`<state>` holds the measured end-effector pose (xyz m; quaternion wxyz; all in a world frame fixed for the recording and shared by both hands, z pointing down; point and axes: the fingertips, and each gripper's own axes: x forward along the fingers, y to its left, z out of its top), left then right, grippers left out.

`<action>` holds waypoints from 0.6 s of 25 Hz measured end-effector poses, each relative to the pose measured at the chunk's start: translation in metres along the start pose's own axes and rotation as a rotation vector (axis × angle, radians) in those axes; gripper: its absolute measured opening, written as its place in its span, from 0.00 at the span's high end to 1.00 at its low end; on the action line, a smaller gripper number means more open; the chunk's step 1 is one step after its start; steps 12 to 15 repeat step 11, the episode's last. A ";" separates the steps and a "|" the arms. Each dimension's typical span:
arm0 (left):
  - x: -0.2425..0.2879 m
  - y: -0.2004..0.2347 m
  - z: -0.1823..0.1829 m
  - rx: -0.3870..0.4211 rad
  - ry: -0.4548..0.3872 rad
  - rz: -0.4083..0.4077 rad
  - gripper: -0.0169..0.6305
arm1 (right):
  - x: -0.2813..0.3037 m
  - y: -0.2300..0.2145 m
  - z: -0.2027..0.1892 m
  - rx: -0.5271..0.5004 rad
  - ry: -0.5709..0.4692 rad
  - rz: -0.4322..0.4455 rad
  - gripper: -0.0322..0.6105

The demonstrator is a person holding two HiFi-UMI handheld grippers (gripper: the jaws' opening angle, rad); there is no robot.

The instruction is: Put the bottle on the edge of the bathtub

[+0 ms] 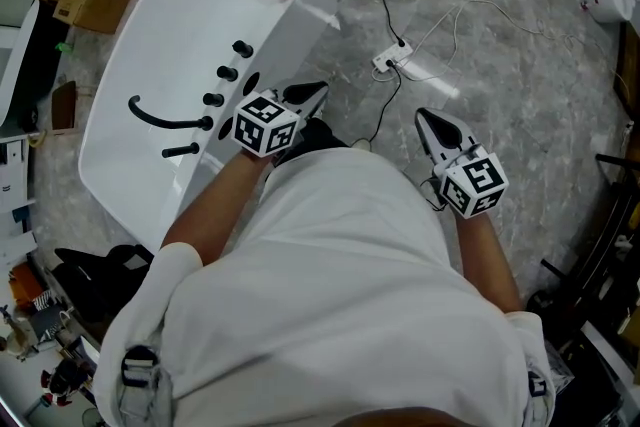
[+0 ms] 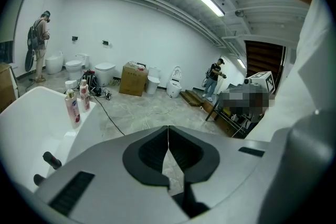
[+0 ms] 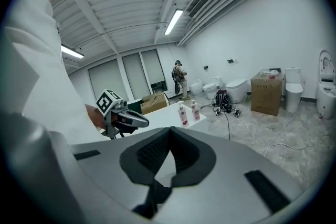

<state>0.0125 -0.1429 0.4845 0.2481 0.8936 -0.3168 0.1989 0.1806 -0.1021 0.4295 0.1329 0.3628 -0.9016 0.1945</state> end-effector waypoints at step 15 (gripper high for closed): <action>0.012 0.003 0.007 -0.021 -0.001 -0.011 0.95 | -0.004 -0.011 0.001 0.005 -0.004 -0.018 0.94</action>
